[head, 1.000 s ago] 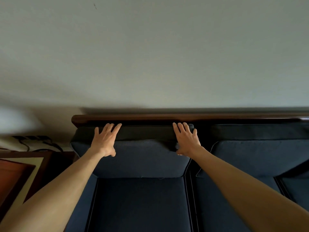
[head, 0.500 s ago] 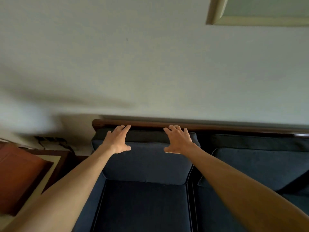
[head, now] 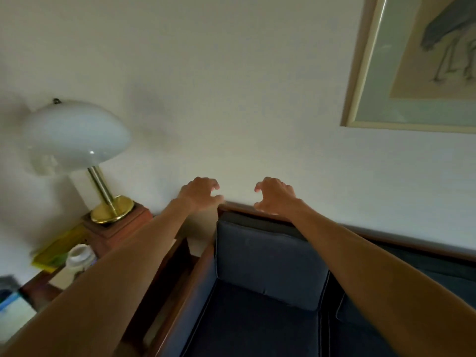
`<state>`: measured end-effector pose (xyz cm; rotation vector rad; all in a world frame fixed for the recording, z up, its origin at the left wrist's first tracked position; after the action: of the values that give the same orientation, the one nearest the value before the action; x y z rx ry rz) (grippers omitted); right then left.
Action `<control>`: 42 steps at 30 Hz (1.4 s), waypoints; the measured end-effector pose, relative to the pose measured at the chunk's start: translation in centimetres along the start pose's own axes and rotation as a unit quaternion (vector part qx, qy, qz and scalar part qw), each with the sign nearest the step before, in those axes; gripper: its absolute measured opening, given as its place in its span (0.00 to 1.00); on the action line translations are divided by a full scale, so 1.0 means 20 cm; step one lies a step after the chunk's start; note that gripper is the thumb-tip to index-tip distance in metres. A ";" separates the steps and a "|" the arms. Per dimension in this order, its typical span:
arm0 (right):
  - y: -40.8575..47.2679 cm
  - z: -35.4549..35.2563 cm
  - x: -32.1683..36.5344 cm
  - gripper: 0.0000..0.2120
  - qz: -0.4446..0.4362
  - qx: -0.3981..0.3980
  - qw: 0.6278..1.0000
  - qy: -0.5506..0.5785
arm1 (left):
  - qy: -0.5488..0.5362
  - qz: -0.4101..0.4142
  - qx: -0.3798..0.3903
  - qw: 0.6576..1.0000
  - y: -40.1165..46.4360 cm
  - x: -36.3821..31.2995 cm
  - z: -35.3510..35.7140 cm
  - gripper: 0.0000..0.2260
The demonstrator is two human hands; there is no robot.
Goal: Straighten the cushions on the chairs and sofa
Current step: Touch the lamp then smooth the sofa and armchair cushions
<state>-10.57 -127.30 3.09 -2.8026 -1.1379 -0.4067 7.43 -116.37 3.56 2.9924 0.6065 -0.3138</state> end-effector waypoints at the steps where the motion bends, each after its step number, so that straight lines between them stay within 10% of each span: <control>1: -0.08 -0.03 0.08 0.24 -0.011 -0.003 1.000 0.005 | -0.001 -0.007 -0.009 1.000 -0.12 0.01 -0.06 0.19; 20: -0.99 0.40 2.58 0.19 -0.378 0.067 0.923 0.039 | 0.056 -0.369 -0.104 0.922 -2.55 1.59 -0.77 0.22; 33: -1.72 1.82 4.20 0.19 -0.450 0.243 0.858 0.037 | -0.014 -0.527 -0.002 0.850 -4.22 3.03 -0.24 0.22; 42: -1.82 2.59 4.48 0.45 -0.460 0.289 0.828 -0.141 | -0.034 -0.554 0.059 0.830 -4.66 3.65 0.31 0.43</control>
<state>36.62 -31.50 -22.39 -1.6703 -2.1796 0.2984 35.48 -3.92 -20.87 2.3076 2.3028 -0.4937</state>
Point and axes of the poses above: each hand's wrist, its own y-axis towards the middle knuckle, its own z-axis out of the palm, x = y × z, the point moved 2 cm from there along y, towards the middle knuckle, and after that the axes turned 3 degrees about y, right-handed, at the moved point
